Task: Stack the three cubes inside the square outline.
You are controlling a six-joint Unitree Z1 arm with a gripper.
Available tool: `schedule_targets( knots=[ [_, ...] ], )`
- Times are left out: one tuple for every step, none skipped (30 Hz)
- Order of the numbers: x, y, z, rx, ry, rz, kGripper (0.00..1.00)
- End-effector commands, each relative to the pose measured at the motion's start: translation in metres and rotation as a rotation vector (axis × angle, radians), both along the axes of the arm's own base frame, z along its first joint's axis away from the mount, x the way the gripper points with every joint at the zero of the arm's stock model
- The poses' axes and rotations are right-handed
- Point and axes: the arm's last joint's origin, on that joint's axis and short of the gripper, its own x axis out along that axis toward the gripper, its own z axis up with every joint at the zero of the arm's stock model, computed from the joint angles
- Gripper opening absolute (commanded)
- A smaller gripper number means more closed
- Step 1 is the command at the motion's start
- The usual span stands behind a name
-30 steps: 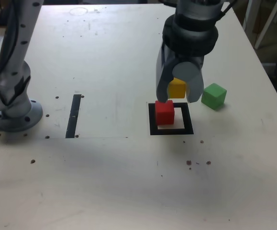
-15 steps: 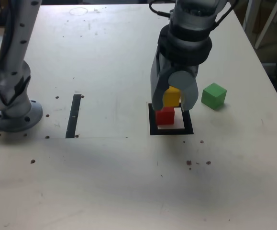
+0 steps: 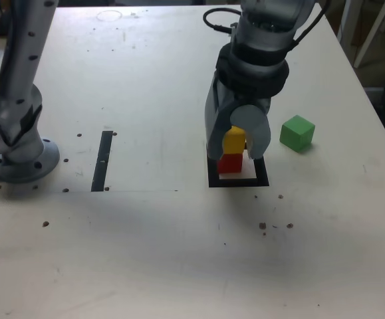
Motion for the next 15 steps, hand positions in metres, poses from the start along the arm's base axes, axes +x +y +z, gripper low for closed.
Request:
schedule_targets(
  knots=[
    [-0.0009, 0.0011, 0.0020, 0.001, -0.011, 0.002, 0.72],
    [-0.0007, 0.0011, 0.0018, 0.001, -0.013, 0.002, 0.82],
    [-0.0006, 0.0011, 0.0015, 0.001, -0.014, 0.001, 0.90],
    [-0.0006, 0.0011, 0.0013, 0.002, -0.014, 0.001, 0.95],
    [-0.0007, 0.0011, 0.0012, 0.002, -0.014, 0.001, 0.98],
    [-0.0009, 0.0012, 0.0011, 0.003, -0.012, 0.001, 0.99],
    [-0.0012, 0.0013, 0.0009, 0.003, -0.011, 0.001, 0.99],
    [-0.0015, 0.0013, 0.0009, 0.004, -0.010, 0.001, 0.99],
    [-0.0018, 0.0014, 0.0008, 0.004, -0.009, 0.001, 0.99],
    [-0.0023, 0.0015, 0.0010, 0.005, -0.008, 0.001, 0.99],
    [-0.0029, 0.0017, 0.0013, 0.007, -0.007, 0.001, 0.99],
    [-0.0037, 0.0020, 0.0020, 0.010, -0.006, 0.002, 0.99],
    [-0.0049, 0.0024, 0.0032, 0.015, -0.005, 0.004, 0.99],
    [-0.0064, 0.0030, 0.0050, 0.022, -0.004, 0.006, 0.99],
    [-0.0084, 0.0038, 0.0073, 0.032, -0.003, 0.007, 0.99]
  ],
)
